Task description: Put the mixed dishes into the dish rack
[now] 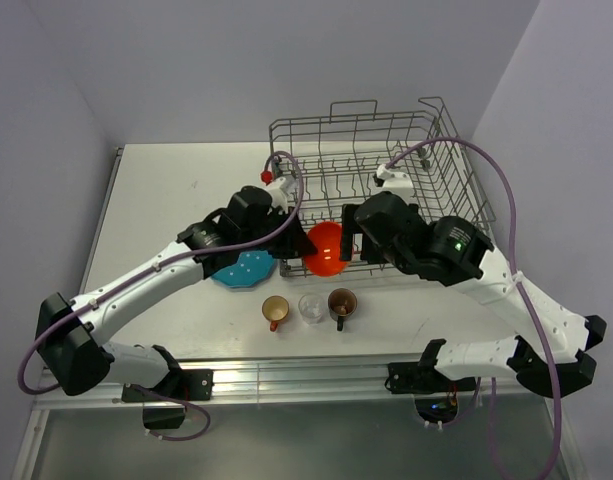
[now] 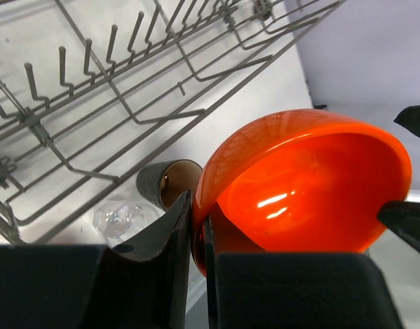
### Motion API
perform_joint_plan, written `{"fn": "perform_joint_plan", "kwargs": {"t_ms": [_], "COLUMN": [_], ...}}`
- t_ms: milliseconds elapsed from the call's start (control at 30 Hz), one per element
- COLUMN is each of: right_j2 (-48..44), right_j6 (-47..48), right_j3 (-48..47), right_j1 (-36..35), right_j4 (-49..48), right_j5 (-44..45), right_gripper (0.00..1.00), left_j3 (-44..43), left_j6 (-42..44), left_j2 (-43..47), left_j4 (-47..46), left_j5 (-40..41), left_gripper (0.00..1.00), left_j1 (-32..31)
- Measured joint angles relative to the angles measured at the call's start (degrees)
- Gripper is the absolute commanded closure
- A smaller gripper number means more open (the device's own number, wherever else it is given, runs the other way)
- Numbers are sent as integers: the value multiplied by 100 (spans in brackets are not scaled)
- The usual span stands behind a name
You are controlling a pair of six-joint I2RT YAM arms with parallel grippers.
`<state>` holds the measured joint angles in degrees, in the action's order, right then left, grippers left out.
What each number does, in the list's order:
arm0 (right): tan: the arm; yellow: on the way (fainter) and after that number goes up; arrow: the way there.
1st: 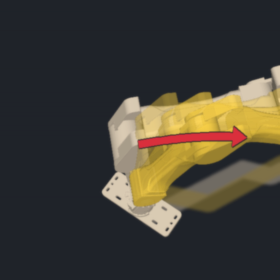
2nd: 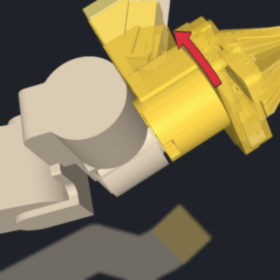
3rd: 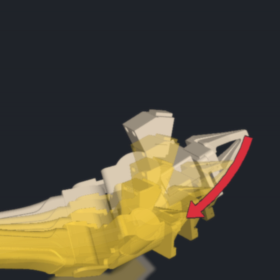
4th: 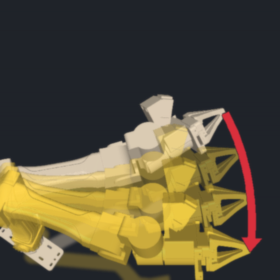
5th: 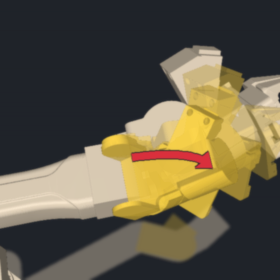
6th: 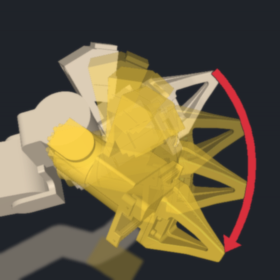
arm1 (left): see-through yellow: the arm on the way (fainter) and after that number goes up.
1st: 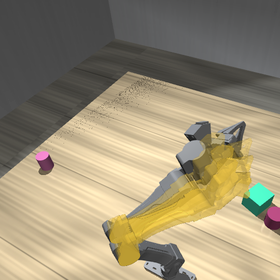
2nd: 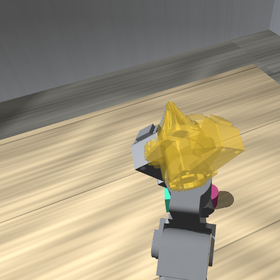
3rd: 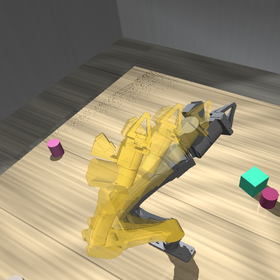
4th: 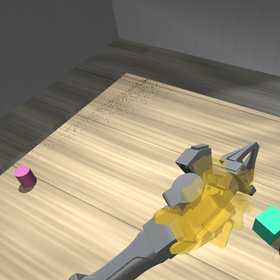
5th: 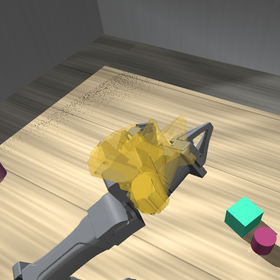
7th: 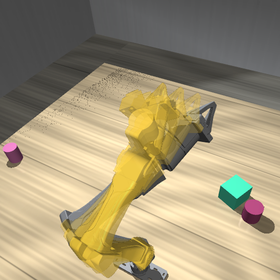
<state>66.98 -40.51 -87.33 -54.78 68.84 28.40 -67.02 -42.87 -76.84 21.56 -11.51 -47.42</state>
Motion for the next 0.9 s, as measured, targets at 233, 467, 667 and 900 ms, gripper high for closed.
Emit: {"fn": "perform_joint_plan", "kwargs": {"t_ms": [233,467,667,900], "right_j2": [-570,-758,-608,-529], "right_j6": [326,918,1211,1375], "right_j3": [55,136,243,446], "right_j1": [380,1449,1733,1912], "right_j4": [-391,-997,-1379,-1582], "right_j5": [-422,-1847,-2850,-3322], "right_gripper": [0,1,2,2], "left_j3": [144,138,136,24], "left_j6": [17,-208,-507,-750], "left_j2": [17,-317,-623,-780], "left_j4": [-813,-1845,-2411,-2859], "left_j5": [-1054,-1853,-2227,-2494], "left_gripper": [100,100,100,100], "left_j1": [686,756,728,721]}}
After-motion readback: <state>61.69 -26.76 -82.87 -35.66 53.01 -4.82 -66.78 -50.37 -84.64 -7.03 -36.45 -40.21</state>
